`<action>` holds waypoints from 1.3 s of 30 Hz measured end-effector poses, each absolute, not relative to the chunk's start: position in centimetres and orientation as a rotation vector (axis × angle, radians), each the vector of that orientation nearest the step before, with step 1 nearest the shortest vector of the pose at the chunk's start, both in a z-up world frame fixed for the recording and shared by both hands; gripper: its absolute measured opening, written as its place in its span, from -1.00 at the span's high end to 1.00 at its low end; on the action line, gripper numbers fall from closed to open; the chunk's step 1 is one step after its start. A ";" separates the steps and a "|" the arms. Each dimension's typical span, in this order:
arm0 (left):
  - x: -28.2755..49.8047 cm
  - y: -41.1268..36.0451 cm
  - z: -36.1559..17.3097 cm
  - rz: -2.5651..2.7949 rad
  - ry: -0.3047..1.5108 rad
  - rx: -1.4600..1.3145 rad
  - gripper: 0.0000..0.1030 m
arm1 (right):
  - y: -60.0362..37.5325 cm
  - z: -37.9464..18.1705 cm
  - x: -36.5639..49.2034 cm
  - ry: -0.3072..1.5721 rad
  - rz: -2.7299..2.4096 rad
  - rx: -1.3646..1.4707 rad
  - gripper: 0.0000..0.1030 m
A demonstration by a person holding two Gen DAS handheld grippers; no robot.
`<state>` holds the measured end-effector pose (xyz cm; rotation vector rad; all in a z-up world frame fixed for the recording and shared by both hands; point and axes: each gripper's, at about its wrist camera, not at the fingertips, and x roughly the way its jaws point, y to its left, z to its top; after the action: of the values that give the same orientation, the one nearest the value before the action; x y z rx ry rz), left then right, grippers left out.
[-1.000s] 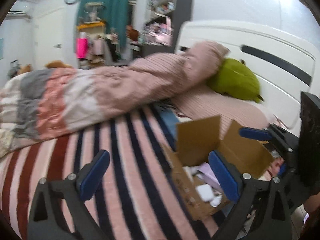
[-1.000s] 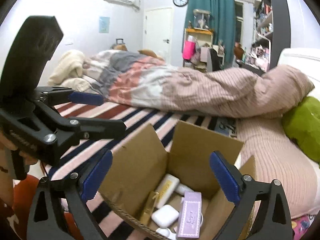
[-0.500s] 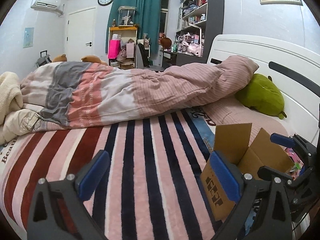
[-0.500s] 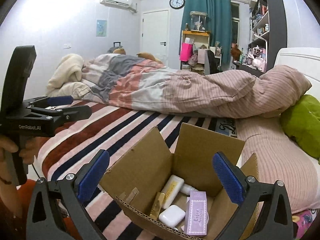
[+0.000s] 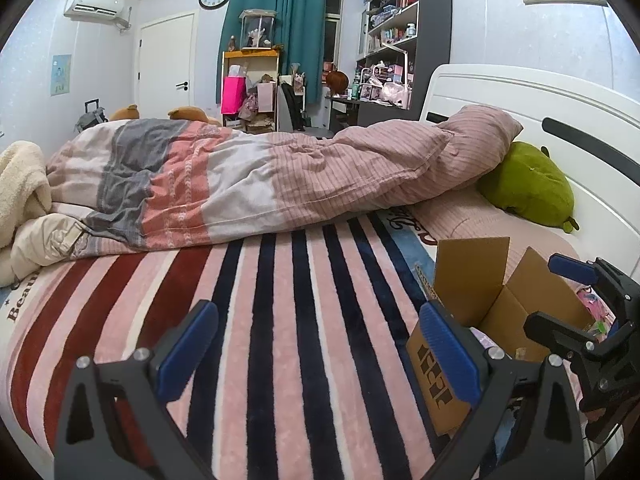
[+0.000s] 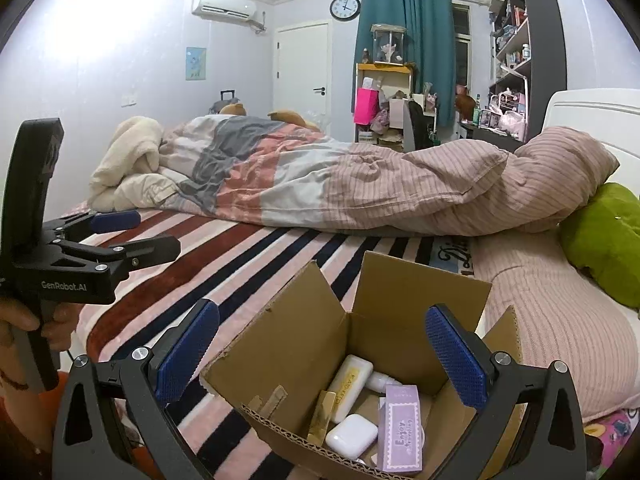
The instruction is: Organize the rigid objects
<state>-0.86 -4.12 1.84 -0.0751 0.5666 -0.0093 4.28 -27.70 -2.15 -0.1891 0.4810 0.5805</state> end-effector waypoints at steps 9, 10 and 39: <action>-0.9 -4.0 1.8 -0.007 0.567 -0.074 -0.95 | -27.9 -2.0 3.9 0.482 0.564 -0.186 -1.00; -0.9 -4.0 1.8 -0.009 0.567 -0.074 -0.95 | -27.8 -2.0 3.9 0.481 0.562 -0.187 -1.00; -1.1 -3.7 1.5 0.001 0.568 -0.074 -0.95 | -28.4 -2.4 4.4 0.492 0.565 -0.193 -1.00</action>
<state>-1.09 -3.73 1.54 -0.0741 0.5684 0.0013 4.39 -28.44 -2.44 -0.1929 0.4919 0.5645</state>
